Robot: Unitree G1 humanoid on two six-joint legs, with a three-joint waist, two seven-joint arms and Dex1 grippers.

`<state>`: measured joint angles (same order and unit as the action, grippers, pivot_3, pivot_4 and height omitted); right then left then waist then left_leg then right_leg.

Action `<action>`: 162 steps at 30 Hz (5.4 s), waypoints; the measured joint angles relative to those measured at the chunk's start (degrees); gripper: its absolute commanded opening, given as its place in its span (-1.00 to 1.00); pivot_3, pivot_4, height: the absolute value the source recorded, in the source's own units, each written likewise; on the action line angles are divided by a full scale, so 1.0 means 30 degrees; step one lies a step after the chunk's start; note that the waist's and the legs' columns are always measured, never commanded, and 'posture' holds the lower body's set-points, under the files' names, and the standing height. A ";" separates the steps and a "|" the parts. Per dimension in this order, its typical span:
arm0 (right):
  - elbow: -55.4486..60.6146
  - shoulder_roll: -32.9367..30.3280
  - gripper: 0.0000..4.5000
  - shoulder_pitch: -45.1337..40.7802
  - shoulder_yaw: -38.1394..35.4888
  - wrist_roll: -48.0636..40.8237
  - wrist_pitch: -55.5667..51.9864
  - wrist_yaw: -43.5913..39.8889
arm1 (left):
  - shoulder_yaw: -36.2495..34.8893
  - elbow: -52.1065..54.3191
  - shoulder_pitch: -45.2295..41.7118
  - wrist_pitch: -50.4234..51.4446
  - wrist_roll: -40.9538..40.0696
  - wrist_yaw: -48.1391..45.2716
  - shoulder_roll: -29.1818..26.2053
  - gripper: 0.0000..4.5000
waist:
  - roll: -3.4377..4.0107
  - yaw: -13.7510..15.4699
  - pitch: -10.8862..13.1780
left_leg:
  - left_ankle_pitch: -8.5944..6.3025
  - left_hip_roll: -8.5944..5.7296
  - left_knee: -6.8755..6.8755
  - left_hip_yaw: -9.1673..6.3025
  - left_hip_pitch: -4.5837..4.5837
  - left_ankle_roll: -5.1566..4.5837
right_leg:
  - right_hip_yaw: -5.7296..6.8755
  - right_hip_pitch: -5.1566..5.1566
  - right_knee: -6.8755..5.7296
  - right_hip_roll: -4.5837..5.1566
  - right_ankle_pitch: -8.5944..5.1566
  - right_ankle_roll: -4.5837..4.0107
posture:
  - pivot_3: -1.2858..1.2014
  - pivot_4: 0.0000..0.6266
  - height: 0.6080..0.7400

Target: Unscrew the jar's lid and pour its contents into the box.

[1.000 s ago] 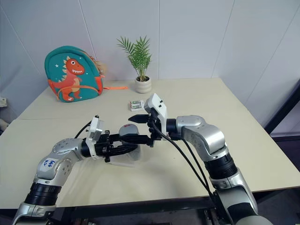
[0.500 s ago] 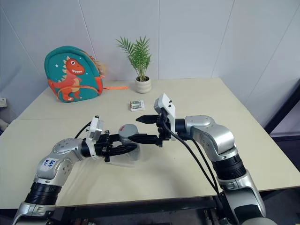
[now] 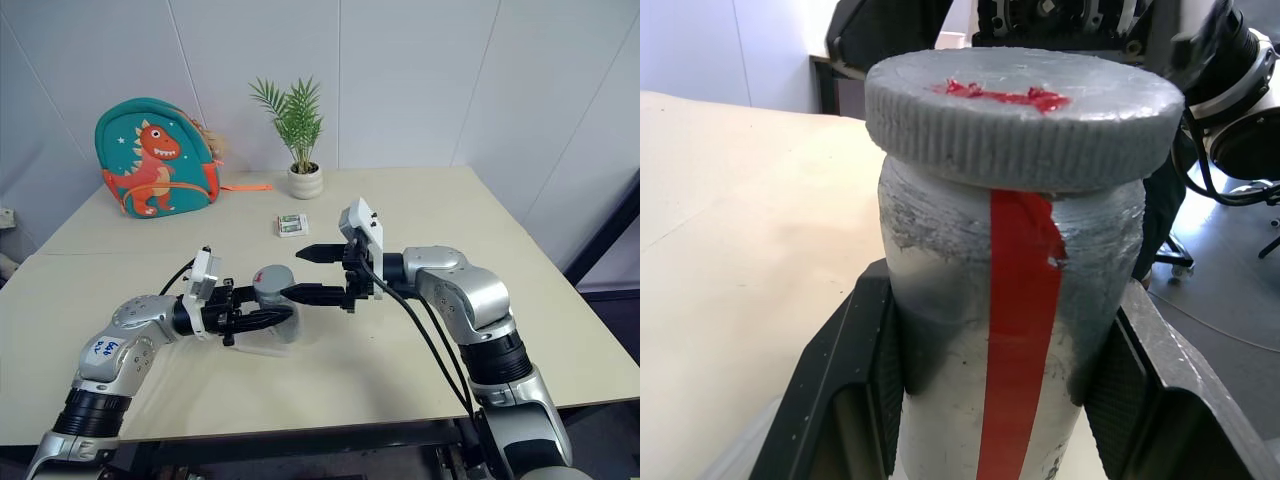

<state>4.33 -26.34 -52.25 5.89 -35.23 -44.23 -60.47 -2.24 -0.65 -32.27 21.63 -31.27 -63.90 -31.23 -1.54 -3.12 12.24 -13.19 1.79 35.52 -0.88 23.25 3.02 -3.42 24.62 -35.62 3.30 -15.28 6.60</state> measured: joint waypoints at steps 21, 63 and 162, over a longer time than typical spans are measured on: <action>-0.0571 0.1691 0.98 -0.1075 0.1465 0.1146 0.0087 0.0854 | 0.0001 -0.0025 -0.0179 -0.0005 0.0001 -0.0020 -0.0049 -0.13 | 0.0000 0.0001 0.0000 | 0.0000 0.0000 0.0005 -0.0003 0.0002 0.0000 | 0.0001 0.0001 -0.0005 0.0000 0.0000 0.0000 | 0.03 -0.52 1.00; -0.4189 0.0120 0.15 0.3685 -0.3443 0.3075 0.6827 0.4100 | -0.1111 -0.0029 -0.0277 0.0986 -0.0339 0.0883 -0.0630 -0.13 | -0.0004 0.0219 -0.0002 | -0.0007 -0.0016 -0.0021 0.0013 0.0016 -0.0010 | -0.0013 -0.0004 0.0046 0.0006 -0.0008 0.0030 | 0.03 -0.52 1.00; 0.3657 -0.0647 0.99 0.7702 -0.1945 0.1299 0.6549 0.3024 | 0.6527 -0.2356 -0.2406 -1.5347 3.0938 2.2999 -0.7458 -0.13 | -0.0009 0.0470 0.0002 | 0.0001 -0.0013 0.0057 0.0054 -0.0029 -0.0007 | -0.0043 -0.0013 -0.0090 0.0011 0.0000 0.0046 | 0.03 -0.52 1.00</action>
<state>15.30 -28.28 -29.14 0.05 -31.33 -24.58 -51.40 17.34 -7.72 -39.49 -24.41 61.54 5.10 -53.60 -1.57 -1.71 12.25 -13.19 1.75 35.69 -0.72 23.17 2.99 -3.54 24.58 -35.89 3.34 -15.27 6.74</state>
